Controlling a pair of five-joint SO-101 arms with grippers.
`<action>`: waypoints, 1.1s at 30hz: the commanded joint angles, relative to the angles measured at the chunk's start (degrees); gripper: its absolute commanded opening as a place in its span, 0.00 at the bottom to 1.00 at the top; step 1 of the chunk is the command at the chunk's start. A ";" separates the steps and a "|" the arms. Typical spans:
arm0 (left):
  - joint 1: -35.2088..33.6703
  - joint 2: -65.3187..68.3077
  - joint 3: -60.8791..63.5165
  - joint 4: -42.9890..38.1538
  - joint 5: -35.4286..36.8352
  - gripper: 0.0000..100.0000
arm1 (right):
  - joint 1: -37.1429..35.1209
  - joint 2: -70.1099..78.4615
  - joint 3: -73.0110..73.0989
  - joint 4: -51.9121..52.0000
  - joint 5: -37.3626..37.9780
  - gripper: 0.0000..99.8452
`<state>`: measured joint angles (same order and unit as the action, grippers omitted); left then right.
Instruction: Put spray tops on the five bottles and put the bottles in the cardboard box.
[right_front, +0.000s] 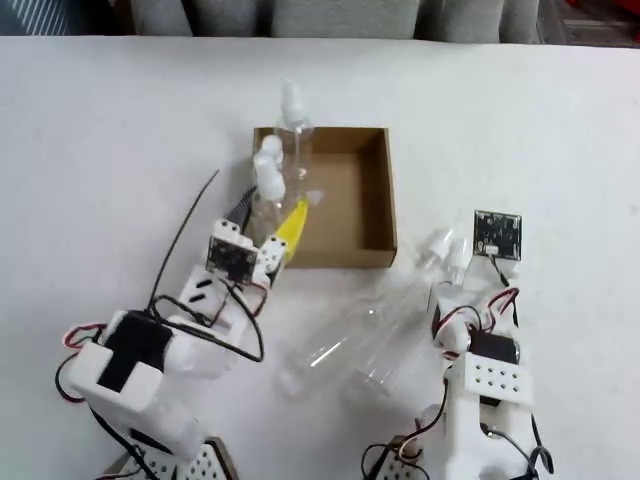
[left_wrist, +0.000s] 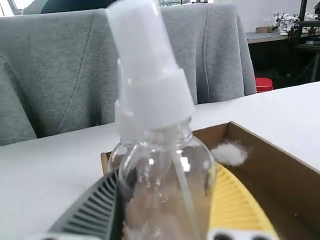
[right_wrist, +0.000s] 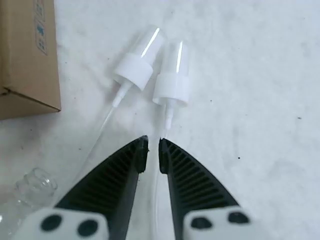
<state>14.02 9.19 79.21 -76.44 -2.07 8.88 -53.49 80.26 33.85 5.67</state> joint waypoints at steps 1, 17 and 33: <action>0.40 -0.22 -0.53 0.70 -0.88 0.02 | 0.57 -0.31 -0.26 0.31 0.79 0.02; 0.31 -0.13 -1.32 6.07 -0.70 0.02 | 0.66 -0.31 -0.26 0.31 0.79 0.02; 0.31 -0.13 -1.05 6.07 -0.88 0.02 | 0.66 -0.31 -0.26 0.31 0.79 0.02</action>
<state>14.02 9.19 79.03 -70.90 -2.24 8.88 -53.49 80.26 33.85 5.67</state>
